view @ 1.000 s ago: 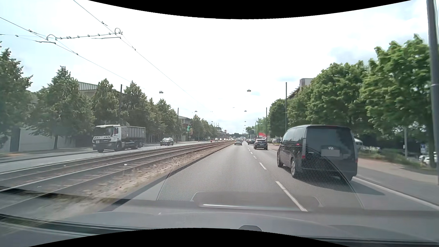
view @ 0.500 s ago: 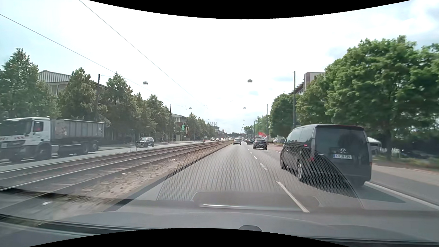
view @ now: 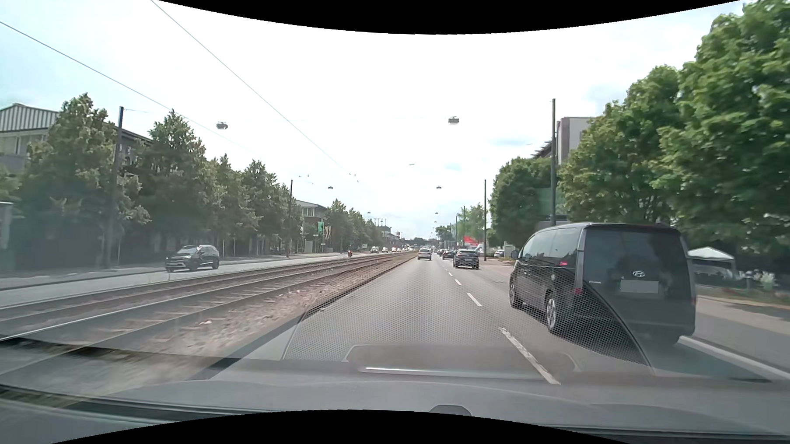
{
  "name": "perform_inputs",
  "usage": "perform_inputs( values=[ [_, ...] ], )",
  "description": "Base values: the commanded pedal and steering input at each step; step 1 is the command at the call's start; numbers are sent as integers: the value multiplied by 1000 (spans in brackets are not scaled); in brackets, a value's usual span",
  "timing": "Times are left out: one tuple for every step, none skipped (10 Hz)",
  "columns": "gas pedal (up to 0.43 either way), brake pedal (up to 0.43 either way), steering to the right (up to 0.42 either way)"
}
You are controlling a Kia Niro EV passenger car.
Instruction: Follow the waypoints while adhering to traffic rules and regulations
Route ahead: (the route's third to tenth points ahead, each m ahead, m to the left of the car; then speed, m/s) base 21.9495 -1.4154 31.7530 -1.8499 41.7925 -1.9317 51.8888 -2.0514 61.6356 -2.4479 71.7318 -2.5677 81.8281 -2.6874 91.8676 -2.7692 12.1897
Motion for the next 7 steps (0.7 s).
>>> perform_inputs(
  values=[
    [47,0,2],
    [47,0,2],
    [47,0,2],
    [47,0,1],
    [47,0,1],
    [47,0,1],
    [47,0,1]
  ],
)
